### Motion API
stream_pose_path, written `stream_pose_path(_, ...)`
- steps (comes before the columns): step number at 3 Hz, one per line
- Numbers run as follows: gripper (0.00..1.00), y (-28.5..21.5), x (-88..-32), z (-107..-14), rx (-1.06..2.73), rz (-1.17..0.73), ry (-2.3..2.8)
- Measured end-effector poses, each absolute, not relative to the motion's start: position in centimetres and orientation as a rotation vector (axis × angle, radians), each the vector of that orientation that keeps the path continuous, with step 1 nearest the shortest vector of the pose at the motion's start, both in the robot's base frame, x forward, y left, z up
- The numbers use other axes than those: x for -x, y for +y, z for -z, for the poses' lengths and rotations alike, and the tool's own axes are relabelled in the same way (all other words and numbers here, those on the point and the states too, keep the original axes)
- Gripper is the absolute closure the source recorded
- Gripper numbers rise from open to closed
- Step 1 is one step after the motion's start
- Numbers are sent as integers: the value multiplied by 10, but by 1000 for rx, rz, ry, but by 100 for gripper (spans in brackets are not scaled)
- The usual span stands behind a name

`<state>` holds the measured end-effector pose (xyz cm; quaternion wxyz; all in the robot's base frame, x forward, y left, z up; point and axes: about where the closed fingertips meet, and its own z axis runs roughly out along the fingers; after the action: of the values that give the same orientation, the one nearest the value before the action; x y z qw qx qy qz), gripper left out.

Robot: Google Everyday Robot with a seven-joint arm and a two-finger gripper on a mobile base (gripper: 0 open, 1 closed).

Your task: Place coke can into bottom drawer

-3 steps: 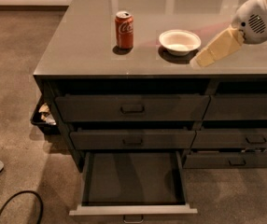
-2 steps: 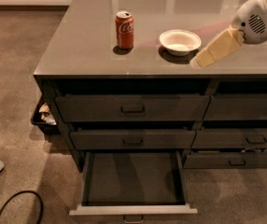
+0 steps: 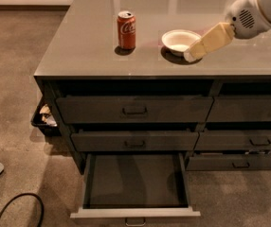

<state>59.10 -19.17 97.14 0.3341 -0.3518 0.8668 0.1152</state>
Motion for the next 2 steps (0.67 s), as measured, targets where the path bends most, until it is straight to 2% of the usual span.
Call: stream_pose_path(2, 0, -170, -664, -958, 775, -368, 2203)
